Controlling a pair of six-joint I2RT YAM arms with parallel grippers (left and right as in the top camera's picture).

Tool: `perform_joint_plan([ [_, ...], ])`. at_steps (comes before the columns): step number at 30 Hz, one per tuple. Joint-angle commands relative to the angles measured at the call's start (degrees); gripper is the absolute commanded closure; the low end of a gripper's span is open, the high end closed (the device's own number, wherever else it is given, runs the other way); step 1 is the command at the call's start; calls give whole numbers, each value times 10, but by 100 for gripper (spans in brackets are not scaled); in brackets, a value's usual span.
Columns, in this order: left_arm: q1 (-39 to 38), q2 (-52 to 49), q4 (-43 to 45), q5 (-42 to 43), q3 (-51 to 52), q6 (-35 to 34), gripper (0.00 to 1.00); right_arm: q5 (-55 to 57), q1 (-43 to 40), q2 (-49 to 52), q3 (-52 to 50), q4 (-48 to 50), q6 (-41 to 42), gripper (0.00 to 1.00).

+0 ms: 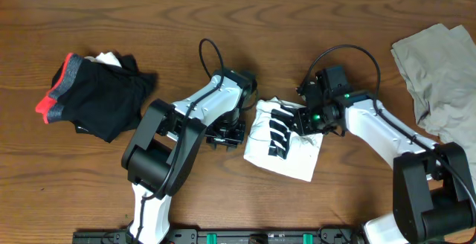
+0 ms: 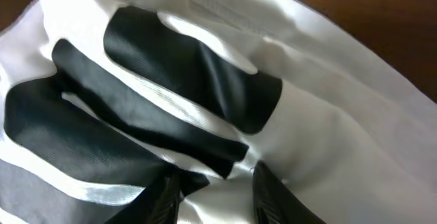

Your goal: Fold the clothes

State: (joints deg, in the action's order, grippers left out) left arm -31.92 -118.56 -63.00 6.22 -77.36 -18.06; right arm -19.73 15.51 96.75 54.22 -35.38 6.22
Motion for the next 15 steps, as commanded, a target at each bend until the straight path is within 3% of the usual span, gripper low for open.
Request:
perform_joint_plan([
  [1, 7, 28, 3, -54, -3, -7, 65, 28, -5, -5, 49, -45, -27, 65],
  [8, 30, 125, 83, -38, -15, 2, 65, -2, -5, -66, 154, -186, -7, 63],
  [15, 28, 157, 147, 176, -11, 83, 66, -163, -5, -101, 111, -197, 60, 64],
])
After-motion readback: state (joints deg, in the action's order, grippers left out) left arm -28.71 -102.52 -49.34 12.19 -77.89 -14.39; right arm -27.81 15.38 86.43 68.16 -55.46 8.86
